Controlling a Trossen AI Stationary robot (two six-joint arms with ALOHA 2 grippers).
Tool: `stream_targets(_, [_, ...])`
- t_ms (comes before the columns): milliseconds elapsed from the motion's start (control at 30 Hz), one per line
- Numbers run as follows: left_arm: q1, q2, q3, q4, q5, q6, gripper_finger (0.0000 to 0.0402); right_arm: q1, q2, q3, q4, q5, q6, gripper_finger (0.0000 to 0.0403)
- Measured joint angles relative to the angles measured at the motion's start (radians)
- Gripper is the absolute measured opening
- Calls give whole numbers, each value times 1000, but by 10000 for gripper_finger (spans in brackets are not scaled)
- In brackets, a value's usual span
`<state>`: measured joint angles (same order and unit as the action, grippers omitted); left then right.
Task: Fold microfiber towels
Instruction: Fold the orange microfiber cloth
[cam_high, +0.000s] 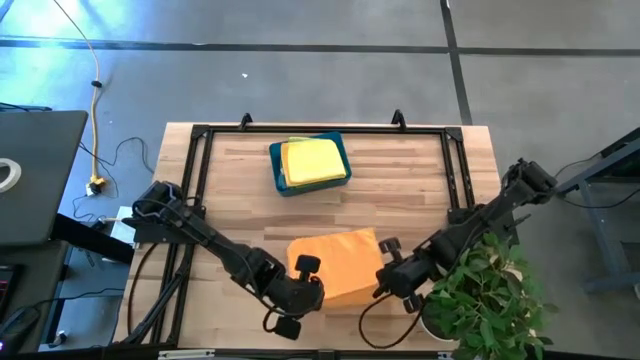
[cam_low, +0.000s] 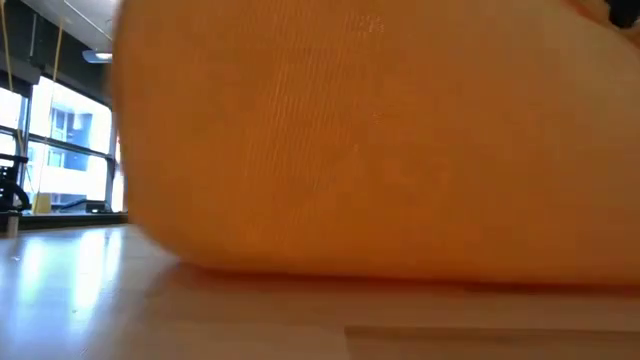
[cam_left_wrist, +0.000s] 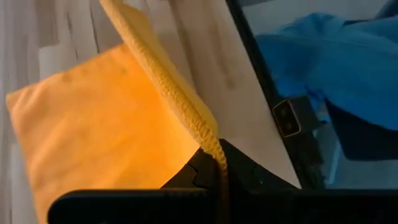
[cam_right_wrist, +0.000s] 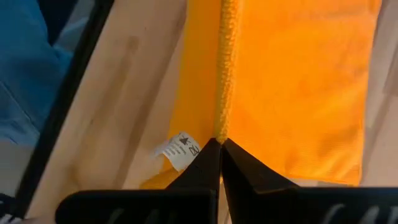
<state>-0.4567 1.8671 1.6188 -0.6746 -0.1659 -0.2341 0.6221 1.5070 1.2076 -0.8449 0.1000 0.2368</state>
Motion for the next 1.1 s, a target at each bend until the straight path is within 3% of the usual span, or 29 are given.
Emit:
stream_targets(100, [-1, 0, -17, -7, -11, -16, 0, 1, 21, 0, 0, 12, -37, 0])
stream_targets(267, [13, -1, -84, -24, -37, -108, 0, -14, 25, -1, -6, 135, -133, 0])
stream_targets(567, [53, -1, -239, -3, -54, -277, 0, -118, 27, -131, 176, 132, -219, 0])
stream_targets(833, [114, -1, -331, 44, -53, -276, 0, -199, 27, -274, 367, 126, -286, 0])
stream_targets(1100, [163, 43, -331, 56, -40, -179, 0, -239, 27, -342, 438, 128, -324, 0])
